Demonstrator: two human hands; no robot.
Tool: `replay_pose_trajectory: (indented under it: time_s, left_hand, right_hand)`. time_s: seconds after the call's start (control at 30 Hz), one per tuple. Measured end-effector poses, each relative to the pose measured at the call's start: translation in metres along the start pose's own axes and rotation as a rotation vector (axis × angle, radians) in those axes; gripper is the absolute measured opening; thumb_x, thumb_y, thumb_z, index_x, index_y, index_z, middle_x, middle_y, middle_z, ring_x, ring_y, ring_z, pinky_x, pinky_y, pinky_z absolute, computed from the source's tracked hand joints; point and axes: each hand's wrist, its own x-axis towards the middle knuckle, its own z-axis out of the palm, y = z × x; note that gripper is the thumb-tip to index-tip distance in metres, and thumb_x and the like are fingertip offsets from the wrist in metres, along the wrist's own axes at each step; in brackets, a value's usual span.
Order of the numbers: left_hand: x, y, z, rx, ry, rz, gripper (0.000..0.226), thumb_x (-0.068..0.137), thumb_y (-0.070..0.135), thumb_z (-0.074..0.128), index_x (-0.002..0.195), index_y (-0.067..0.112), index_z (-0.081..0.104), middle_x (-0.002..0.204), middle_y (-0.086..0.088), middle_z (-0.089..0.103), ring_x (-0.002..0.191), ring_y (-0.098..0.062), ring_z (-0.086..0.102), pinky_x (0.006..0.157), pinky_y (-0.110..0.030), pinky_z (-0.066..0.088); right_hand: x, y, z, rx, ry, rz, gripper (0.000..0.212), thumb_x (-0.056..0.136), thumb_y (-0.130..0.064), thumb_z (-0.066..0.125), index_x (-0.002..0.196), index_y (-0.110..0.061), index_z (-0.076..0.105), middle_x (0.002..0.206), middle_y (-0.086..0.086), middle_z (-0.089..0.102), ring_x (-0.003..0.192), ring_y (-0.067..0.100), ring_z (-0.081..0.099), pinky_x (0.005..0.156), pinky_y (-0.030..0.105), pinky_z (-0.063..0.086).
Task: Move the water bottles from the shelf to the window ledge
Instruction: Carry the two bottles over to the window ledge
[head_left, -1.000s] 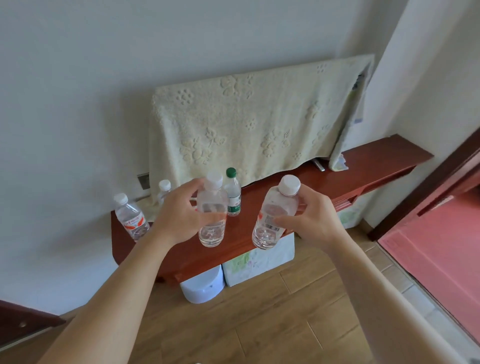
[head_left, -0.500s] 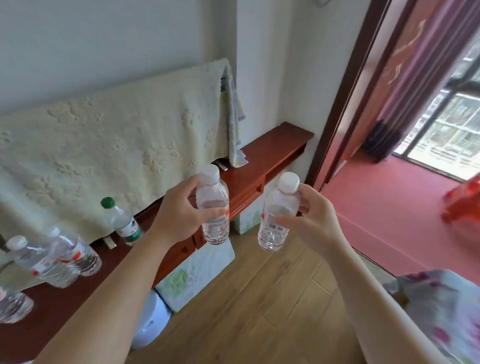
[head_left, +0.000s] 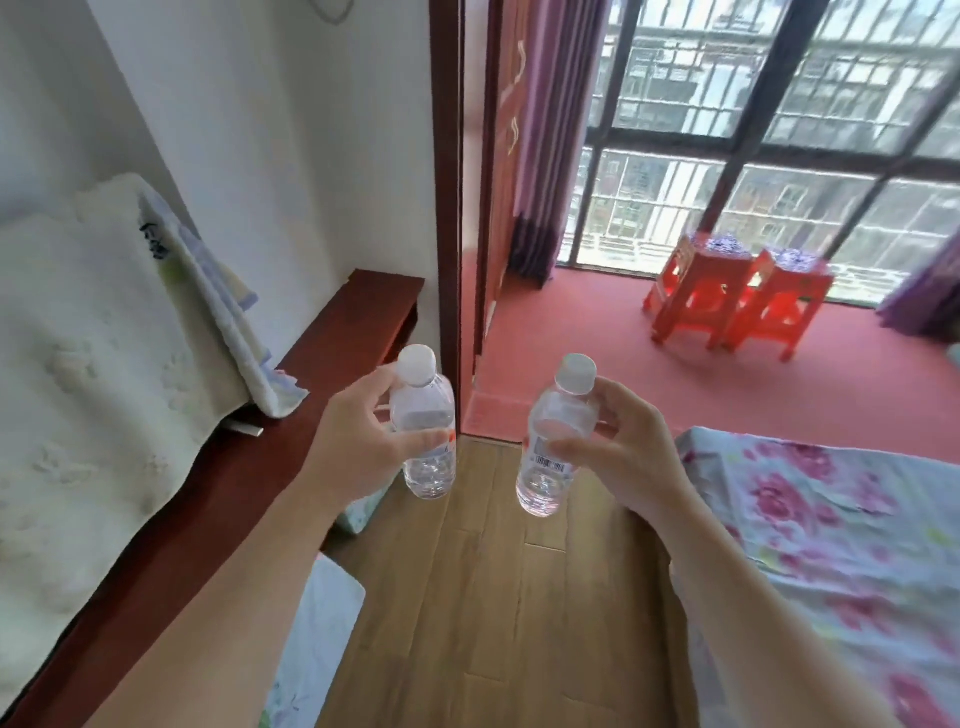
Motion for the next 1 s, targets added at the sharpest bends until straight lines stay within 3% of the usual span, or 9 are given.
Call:
replay_pose_trajectory:
  time_s: [0.1,0.23,0.37,0.5,0.7,0.83,1.0]
  left_hand:
    - [0.038,0.001,0.012,-0.033,-0.062,0.067,0.06,0.067,0.039,0.089,0.115,0.044,0.054,0.099,0.03,0.065,0.098,0.004,0.063,0.084,-0.02,0.051]
    - [0.08,0.0,0.033,-0.098,-0.14,0.082,0.062,0.065,0.033,0.091,0.118,0.039,0.06,0.103,0.027,0.066,0.098,0.007,0.062,0.084,-0.015,0.047]
    - [0.117,0.006,0.069,-0.153,-0.238,0.105,0.068,0.062,0.029,0.093,0.122,0.034,0.062,0.109,0.02,0.068,0.1,0.001,0.064,0.086,-0.019,0.05]
    - [0.158,0.016,0.108,-0.172,-0.314,0.124,0.073,0.061,0.03,0.094,0.126,0.033,0.062,0.112,0.015,0.069,0.099,-0.003,0.067,0.086,-0.029,0.057]
    - [0.225,0.036,0.16,-0.174,-0.294,0.151,0.071,0.061,0.025,0.094,0.121,0.038,0.06,0.11,0.018,0.068,0.097,0.009,0.062,0.072,-0.004,0.048]
    - [0.274,0.046,0.189,-0.15,-0.281,0.143,0.07,0.06,0.029,0.093,0.121,0.041,0.059,0.111,0.021,0.067,0.099,0.008,0.061,0.073,-0.004,0.047]
    - [0.326,0.053,0.219,-0.155,-0.261,0.1,0.068,0.062,0.026,0.092,0.12,0.037,0.059,0.11,0.02,0.066,0.097,0.01,0.061,0.072,-0.002,0.046]
  right_hand:
    - [0.012,0.002,-0.012,-0.033,0.112,0.024,0.061,0.06,-0.017,0.091,0.115,-0.03,0.069,0.102,-0.009,0.074,0.095,0.012,0.071,0.089,0.045,0.058]
    - [0.019,0.005,-0.03,-0.056,0.235,0.05,0.063,0.059,-0.016,0.092,0.115,-0.031,0.067,0.102,-0.008,0.074,0.094,0.013,0.072,0.087,0.047,0.058]
    - [0.026,0.016,-0.053,-0.071,0.334,0.083,0.062,0.058,-0.023,0.09,0.112,-0.039,0.065,0.102,-0.009,0.074,0.095,0.011,0.071,0.088,0.045,0.058]
    - [0.044,0.034,-0.084,-0.097,0.422,0.103,0.065,0.056,-0.028,0.088,0.118,-0.028,0.066,0.102,-0.01,0.073,0.094,0.009,0.071,0.087,0.039,0.059]
    - [0.112,0.066,-0.144,-0.088,0.439,0.053,0.067,0.061,-0.015,0.091,0.123,-0.018,0.066,0.106,-0.008,0.072,0.096,0.012,0.071,0.087,0.039,0.059]
    - [0.168,0.089,-0.178,-0.05,0.409,0.034,0.076,0.054,-0.031,0.089,0.125,-0.019,0.065,0.108,-0.008,0.072,0.096,0.014,0.071,0.086,0.041,0.06]
    - [0.233,0.112,-0.208,-0.017,0.372,0.024,0.074,0.052,-0.03,0.087,0.123,-0.021,0.066,0.105,-0.007,0.073,0.094,0.014,0.072,0.085,0.044,0.06]
